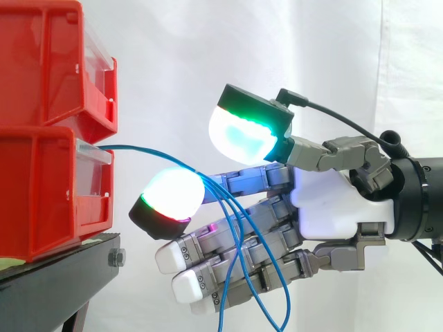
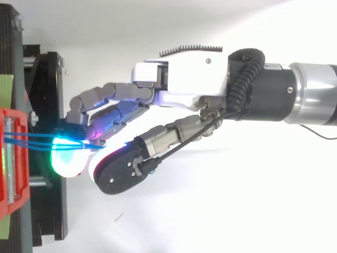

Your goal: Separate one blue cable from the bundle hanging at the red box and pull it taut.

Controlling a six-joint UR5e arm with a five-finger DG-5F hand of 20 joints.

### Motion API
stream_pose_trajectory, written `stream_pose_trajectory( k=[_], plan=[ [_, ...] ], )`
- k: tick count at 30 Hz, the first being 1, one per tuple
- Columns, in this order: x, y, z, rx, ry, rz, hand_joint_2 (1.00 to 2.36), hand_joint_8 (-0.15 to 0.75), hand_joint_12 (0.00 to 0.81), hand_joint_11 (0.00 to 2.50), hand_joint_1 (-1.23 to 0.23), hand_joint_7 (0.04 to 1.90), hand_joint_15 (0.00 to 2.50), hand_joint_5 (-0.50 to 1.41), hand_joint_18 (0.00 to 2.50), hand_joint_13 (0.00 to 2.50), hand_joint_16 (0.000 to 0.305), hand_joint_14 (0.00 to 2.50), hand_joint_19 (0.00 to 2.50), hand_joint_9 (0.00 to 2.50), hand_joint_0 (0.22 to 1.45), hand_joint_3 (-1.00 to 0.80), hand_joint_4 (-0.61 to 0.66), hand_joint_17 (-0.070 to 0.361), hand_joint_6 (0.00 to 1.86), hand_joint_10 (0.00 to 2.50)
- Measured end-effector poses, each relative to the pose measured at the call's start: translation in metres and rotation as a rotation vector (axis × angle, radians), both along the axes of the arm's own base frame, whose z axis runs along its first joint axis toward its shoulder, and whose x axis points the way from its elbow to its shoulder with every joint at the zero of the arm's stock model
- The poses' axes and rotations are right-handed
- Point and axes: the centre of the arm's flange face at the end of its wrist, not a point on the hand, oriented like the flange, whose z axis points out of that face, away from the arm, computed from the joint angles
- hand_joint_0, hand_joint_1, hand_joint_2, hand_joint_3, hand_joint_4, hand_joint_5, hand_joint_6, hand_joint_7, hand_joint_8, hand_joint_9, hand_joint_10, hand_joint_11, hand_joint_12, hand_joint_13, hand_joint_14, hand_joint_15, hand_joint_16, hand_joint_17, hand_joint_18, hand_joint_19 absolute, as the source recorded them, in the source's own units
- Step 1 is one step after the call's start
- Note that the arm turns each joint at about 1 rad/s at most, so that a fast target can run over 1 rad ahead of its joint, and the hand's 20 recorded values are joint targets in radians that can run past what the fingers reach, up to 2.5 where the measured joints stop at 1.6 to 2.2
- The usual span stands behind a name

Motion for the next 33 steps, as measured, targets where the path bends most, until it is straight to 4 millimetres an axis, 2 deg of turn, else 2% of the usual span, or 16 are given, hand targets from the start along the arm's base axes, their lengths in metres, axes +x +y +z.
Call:
stream_pose_trajectory(
  k=[6,11,16,21,24,25,28,33],
  plan=[
    [-0.002,-0.005,-0.001,-0.002,0.010,-0.005,1.00,0.271,0.320,0.13,-0.40,1.05,0.20,-0.11,0.49,0.58,0.042,0.01,0.18,0.67,0.62,-0.46,0.24,0.096,0.50,0.00],
    [-0.004,-0.010,-0.003,-0.005,0.029,-0.014,1.00,0.275,0.318,0.13,-0.39,1.04,0.20,-0.11,0.48,0.58,0.043,0.01,0.19,0.67,0.62,-0.45,0.24,0.096,0.50,0.01],
    [-0.005,-0.015,-0.003,-0.006,0.030,-0.023,1.01,0.282,0.319,0.14,-0.57,1.04,0.21,-0.11,0.55,0.65,0.042,0.01,0.18,0.71,0.67,-0.30,0.26,0.095,0.50,0.00],
    [-0.006,-0.023,-0.003,-0.007,0.032,-0.047,1.01,0.282,0.318,0.16,-0.62,1.04,0.23,-0.11,0.58,0.68,0.041,0.01,0.19,0.73,0.67,-0.30,0.26,0.093,0.50,0.00],
    [-0.006,-0.027,-0.003,-0.007,0.033,-0.062,1.00,0.278,0.317,0.16,-0.52,1.05,0.24,-0.11,0.58,0.67,0.041,0.01,0.20,0.73,0.61,-0.44,0.26,0.092,0.50,0.00],
    [-0.006,-0.028,-0.003,-0.007,0.032,-0.065,1.00,0.279,0.323,0.17,-0.44,1.04,0.23,-0.11,0.58,0.67,0.042,0.01,0.21,0.73,0.58,-0.50,0.26,0.094,0.50,0.00],
    [-0.006,-0.028,-0.003,-0.007,0.030,-0.073,1.00,0.278,0.320,0.13,-0.31,0.97,0.23,-0.11,0.56,0.66,0.042,0.01,0.22,0.72,0.58,-0.50,0.26,0.095,0.50,0.00],
    [-0.006,-0.028,-0.003,-0.014,0.030,-0.093,1.00,0.276,0.319,0.15,-0.33,0.92,0.24,-0.12,0.55,0.66,0.042,0.01,0.23,0.73,0.61,-0.49,0.27,0.095,0.50,0.00]
  ],
)
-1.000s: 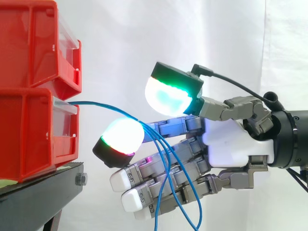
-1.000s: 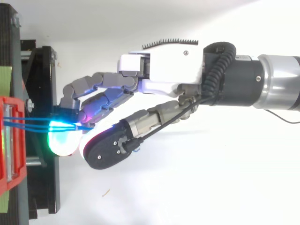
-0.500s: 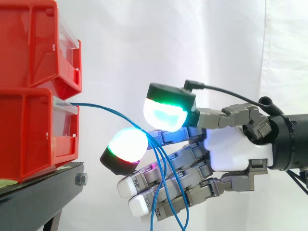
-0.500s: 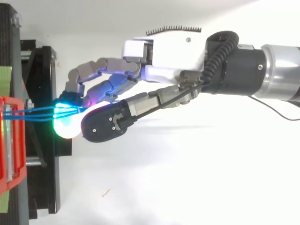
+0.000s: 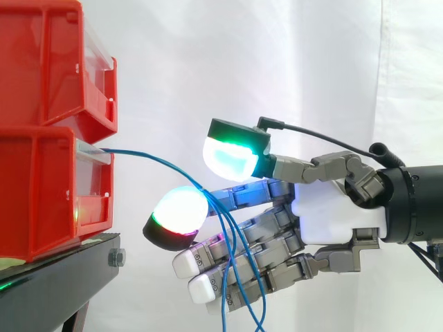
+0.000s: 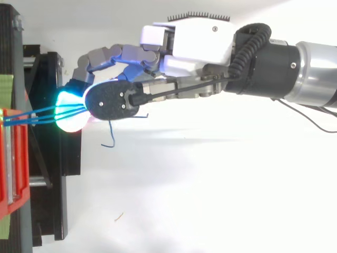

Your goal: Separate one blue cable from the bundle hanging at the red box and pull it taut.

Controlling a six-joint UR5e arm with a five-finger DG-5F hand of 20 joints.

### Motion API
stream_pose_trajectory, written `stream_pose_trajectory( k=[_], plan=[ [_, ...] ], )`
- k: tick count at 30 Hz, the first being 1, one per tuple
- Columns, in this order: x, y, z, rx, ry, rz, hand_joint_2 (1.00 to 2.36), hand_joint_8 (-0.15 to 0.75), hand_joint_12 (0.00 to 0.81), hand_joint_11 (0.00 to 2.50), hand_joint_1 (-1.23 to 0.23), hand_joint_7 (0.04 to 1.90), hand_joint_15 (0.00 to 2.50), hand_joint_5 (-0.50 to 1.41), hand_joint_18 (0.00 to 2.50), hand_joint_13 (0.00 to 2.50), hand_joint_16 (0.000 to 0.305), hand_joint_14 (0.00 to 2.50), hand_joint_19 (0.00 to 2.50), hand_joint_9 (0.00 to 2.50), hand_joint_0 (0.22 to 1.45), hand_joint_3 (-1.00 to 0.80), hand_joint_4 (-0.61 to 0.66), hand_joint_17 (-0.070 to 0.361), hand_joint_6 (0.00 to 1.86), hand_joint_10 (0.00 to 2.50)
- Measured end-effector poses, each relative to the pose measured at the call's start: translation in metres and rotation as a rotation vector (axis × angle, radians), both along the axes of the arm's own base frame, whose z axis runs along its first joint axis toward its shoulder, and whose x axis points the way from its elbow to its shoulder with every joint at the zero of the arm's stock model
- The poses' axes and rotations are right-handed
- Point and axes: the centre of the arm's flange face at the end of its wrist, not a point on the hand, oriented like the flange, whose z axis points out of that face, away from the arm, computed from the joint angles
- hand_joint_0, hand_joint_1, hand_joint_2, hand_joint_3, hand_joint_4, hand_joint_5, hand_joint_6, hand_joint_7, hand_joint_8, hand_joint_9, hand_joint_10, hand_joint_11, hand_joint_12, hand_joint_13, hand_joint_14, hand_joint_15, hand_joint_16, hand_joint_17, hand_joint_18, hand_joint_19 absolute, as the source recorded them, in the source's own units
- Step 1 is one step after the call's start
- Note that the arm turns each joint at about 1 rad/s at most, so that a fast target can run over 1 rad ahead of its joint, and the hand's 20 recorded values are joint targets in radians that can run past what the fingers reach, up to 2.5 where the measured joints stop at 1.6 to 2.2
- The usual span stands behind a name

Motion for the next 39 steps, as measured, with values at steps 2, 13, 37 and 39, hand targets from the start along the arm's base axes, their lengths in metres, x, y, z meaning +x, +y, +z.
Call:
stream_pose_trajectory(
  k=[2,13,37,39],
  plan=[
    [0.000,-0.001,0.000,-0.004,0.000,-0.007,1.01,0.279,0.318,0.15,-0.41,0.92,0.24,-0.12,0.56,0.69,0.042,0.01,0.23,0.74,0.63,-0.42,0.28,0.094,0.50,0.00],
    [0.001,0.001,0.000,-0.019,-0.009,-0.020,1.00,0.282,0.320,0.18,-0.46,0.92,0.26,-0.13,0.60,0.72,0.042,0.01,0.24,0.76,0.58,-0.49,0.28,0.095,0.50,0.00],
    [0.004,0.020,-0.003,-0.014,-0.014,0.042,1.01,0.278,0.313,0.18,-0.55,0.92,0.27,-0.13,0.65,0.76,0.041,0.01,0.26,0.78,0.66,-0.36,0.28,0.091,0.50,0.00],
    [0.003,0.021,-0.005,-0.014,-0.011,0.045,1.01,0.279,0.313,0.19,-0.57,0.92,0.27,-0.13,0.66,0.76,0.041,0.01,0.25,0.78,0.66,-0.35,0.28,0.092,0.50,0.00]
  ],
)
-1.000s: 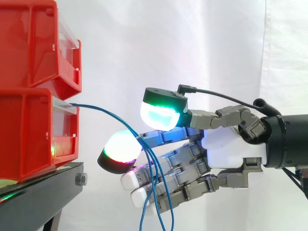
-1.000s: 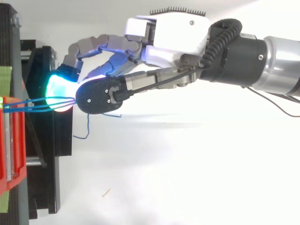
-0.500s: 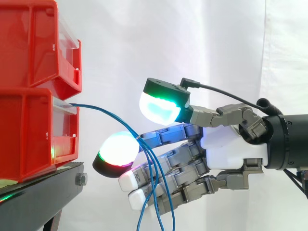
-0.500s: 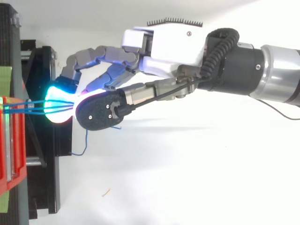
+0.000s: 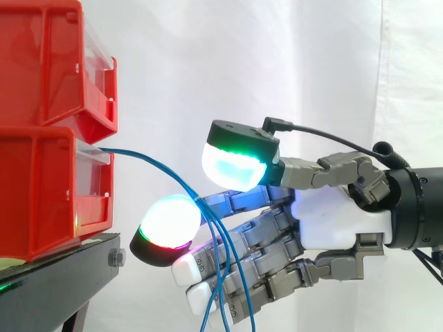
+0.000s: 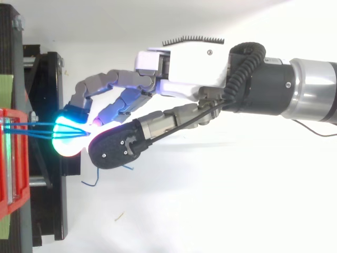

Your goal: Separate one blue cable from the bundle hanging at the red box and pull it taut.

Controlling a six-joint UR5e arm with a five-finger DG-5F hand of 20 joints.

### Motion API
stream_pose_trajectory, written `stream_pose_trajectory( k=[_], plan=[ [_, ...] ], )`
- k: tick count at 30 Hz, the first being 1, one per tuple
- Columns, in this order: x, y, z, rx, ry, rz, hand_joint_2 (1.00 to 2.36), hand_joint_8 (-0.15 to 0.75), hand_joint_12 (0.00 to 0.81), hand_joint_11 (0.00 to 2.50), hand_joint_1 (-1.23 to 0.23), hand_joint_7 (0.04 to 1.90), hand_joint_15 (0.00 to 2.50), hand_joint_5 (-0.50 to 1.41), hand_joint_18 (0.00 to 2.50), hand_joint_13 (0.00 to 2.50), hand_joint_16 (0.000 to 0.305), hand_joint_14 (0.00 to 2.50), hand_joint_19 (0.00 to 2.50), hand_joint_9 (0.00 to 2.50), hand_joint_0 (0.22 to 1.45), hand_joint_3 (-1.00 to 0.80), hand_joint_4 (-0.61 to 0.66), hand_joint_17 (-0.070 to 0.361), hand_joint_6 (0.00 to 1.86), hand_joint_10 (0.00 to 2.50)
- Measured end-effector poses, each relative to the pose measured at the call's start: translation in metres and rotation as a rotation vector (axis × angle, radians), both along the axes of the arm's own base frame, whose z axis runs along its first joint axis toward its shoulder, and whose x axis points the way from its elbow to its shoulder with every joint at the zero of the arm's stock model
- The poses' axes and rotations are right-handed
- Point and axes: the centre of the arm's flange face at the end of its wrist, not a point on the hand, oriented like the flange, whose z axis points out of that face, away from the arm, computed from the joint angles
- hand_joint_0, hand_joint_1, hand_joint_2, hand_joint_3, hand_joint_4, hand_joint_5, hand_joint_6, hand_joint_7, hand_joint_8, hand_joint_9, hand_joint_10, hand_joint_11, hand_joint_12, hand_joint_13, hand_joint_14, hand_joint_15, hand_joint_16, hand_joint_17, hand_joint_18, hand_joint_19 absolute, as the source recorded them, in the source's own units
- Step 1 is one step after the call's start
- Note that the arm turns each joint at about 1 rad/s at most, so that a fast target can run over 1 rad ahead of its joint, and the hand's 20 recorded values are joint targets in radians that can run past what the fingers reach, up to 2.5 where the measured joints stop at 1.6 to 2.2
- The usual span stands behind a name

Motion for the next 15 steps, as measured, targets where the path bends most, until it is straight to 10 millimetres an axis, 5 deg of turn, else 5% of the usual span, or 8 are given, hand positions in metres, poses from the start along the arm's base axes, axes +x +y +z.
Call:
stream_pose_trajectory(
  k=[15],
  plan=[
    [-0.0020,0.0036,-0.0043,-0.001,0.009,0.024,1.01,0.277,0.314,0.19,-0.55,0.93,0.28,-0.12,0.68,0.77,0.041,0.01,0.26,0.79,0.63,-0.41,0.29,0.092,0.50,0.00]
  ],
)
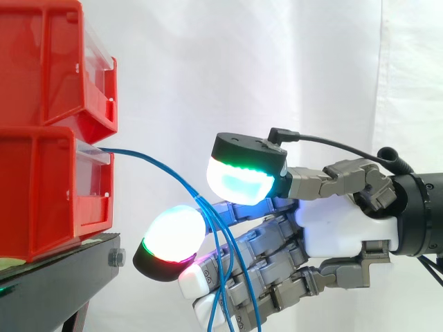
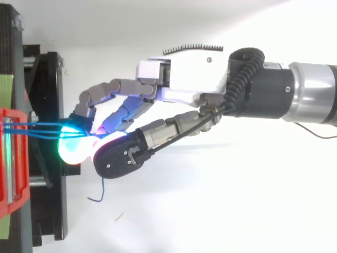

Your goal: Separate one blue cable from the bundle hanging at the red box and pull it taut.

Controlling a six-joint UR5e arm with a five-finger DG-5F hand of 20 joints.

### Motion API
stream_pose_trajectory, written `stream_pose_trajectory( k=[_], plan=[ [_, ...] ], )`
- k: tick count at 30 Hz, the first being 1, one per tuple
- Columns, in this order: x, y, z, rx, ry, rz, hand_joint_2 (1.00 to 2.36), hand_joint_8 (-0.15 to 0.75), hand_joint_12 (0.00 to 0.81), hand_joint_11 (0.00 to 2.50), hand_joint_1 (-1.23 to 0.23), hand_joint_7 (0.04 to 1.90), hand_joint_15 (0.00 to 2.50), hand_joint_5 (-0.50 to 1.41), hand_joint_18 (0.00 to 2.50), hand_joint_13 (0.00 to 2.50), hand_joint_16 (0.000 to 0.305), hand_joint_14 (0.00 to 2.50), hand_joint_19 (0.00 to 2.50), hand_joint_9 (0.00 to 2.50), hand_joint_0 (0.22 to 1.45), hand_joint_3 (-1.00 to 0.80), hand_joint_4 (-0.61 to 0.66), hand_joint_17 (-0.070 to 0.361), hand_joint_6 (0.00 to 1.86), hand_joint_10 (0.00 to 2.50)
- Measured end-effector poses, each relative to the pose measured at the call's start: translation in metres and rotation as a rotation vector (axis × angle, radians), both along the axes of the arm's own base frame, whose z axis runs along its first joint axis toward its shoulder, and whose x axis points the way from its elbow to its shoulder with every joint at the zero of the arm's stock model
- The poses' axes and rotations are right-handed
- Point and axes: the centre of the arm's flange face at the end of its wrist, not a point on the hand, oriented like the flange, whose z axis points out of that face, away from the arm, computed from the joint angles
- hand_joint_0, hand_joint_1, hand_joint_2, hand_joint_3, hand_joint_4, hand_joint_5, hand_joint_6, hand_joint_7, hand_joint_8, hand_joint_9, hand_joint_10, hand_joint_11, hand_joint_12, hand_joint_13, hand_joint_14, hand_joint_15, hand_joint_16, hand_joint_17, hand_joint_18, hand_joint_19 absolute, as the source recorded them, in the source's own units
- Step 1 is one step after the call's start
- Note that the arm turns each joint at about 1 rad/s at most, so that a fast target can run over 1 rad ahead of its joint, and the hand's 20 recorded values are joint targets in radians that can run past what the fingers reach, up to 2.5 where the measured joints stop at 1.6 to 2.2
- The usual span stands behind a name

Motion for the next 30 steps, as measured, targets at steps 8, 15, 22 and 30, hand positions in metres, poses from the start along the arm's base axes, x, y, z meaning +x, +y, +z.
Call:
stream_pose_trajectory(
  k=[8,15,22,30],
  plan=[
    [-0.001,-0.007,0.001,0.001,-0.001,-0.006,1.01,0.276,0.312,0.19,-0.55,0.92,0.28,-0.12,0.68,0.77,0.041,0.01,0.27,0.79,0.64,-0.40,0.28,0.092,0.50,0.00],
    [-0.002,-0.013,0.001,0.001,-0.001,-0.013,1.01,0.278,0.315,0.19,-0.53,0.93,0.28,-0.12,0.67,0.77,0.041,0.01,0.28,0.80,0.63,-0.41,0.29,0.092,0.50,0.00],
    [-0.002,-0.017,0.002,0.000,-0.001,-0.018,1.01,0.279,0.316,0.19,-0.54,0.93,0.28,-0.12,0.67,0.77,0.041,0.01,0.27,0.80,0.64,-0.41,0.29,0.092,0.50,0.01],
    [-0.004,-0.018,0.007,0.000,-0.002,-0.021,1.00,0.280,0.316,0.19,-0.61,0.93,0.28,-0.12,0.67,0.77,0.041,0.01,0.27,0.80,0.62,-0.43,0.30,0.092,0.50,0.01]
  ],
)
